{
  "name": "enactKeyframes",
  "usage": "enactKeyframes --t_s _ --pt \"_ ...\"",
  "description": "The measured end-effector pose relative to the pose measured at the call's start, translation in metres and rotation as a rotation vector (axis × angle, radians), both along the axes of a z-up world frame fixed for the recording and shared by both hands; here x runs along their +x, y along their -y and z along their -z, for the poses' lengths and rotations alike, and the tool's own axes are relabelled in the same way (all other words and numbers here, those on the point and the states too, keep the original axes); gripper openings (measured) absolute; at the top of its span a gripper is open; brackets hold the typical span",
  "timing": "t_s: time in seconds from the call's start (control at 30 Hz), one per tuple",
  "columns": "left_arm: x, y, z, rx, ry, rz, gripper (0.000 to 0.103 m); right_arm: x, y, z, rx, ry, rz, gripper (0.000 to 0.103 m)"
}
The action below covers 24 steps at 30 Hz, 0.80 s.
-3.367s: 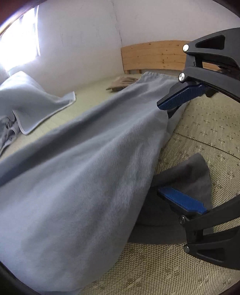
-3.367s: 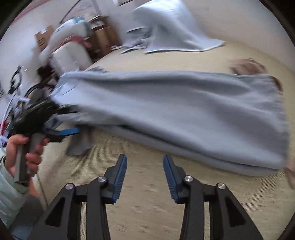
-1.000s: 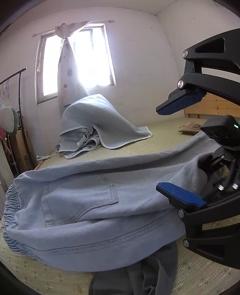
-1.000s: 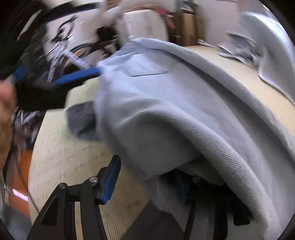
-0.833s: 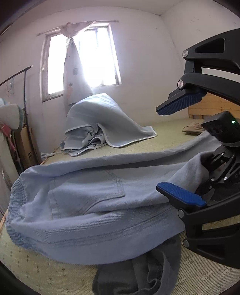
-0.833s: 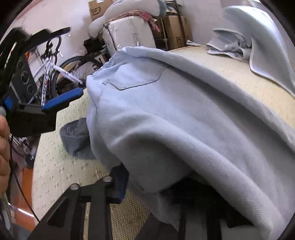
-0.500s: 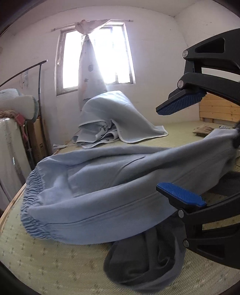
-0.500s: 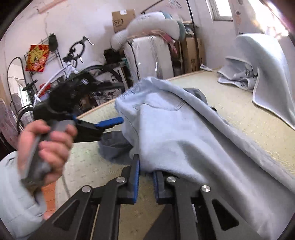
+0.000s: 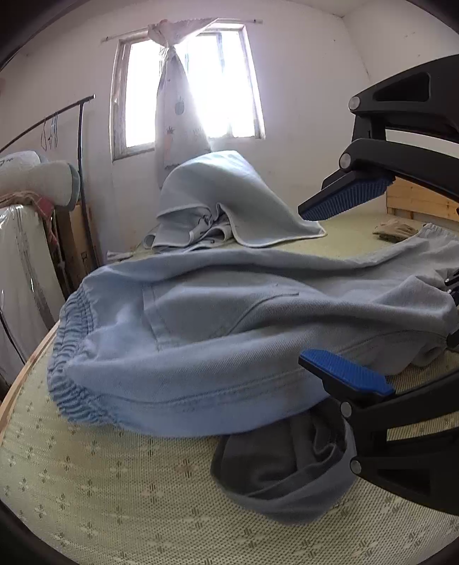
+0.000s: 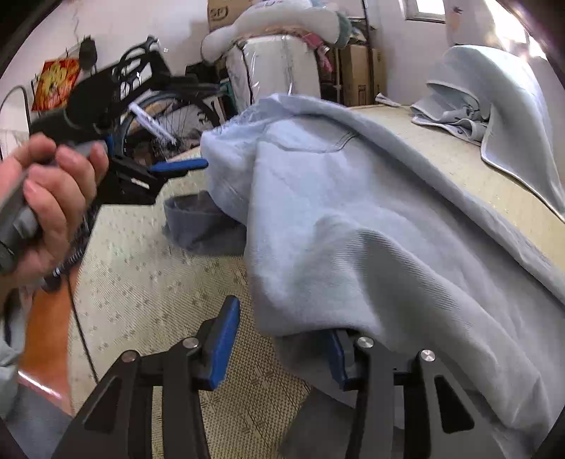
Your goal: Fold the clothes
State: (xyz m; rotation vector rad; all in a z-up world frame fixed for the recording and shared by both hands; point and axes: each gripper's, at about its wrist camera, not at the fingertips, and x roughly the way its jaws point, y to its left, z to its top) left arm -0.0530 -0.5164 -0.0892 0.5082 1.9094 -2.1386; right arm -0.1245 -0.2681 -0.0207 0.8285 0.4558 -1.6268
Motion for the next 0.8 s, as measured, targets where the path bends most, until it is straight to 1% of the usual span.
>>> enactKeyframes --t_s 0.03,0.1,0.23,0.3,0.43,0.47,0.53,0.57,0.63,0.67,0.73,0.77,0.8 --pt "0.002 0.001 0.001 -0.006 0.012 -0.004 0.079 0.000 0.000 0.002 0.013 0.001 -0.003 0.012" --pt "0.008 0.005 0.003 -0.021 0.041 -0.015 0.079 0.007 -0.002 -0.001 0.010 -0.006 0.003 0.011" --pt "0.025 0.018 0.010 -0.044 0.090 -0.056 0.079 0.009 -0.013 -0.008 -0.003 0.026 0.008 0.010" --pt "0.031 0.024 0.015 -0.037 0.093 -0.065 0.079 0.009 -0.017 -0.007 0.006 0.045 0.008 0.010" --pt "0.036 0.035 0.021 -0.017 0.079 -0.079 0.079 0.009 -0.015 0.010 0.078 0.090 -0.010 0.009" --pt "0.036 0.037 0.022 -0.013 0.073 -0.083 0.079 0.011 -0.015 0.011 0.082 0.098 -0.019 0.006" --pt "0.035 0.043 0.023 -0.028 0.081 -0.097 0.079 0.016 -0.016 0.012 0.090 0.110 -0.036 0.005" --pt "0.032 0.048 0.025 -0.032 0.092 -0.092 0.079 0.020 -0.017 0.013 0.097 0.114 -0.049 0.003" --pt "0.023 0.059 0.028 -0.045 0.120 -0.067 0.079 0.025 -0.021 0.013 0.096 0.122 -0.053 0.003" --pt "0.020 0.063 0.029 -0.055 0.132 -0.054 0.079 0.026 -0.025 0.012 0.090 0.130 -0.049 0.005" --pt "0.012 0.074 0.028 -0.110 0.187 -0.038 0.079 0.026 -0.035 0.007 0.062 0.141 -0.027 0.006" --pt "0.011 0.079 0.030 -0.127 0.214 -0.043 0.079 0.025 -0.041 0.004 0.043 0.143 -0.009 0.006" --pt "0.012 0.088 0.035 -0.123 0.233 -0.051 0.079 0.023 -0.046 0.002 0.029 0.149 0.008 0.007"
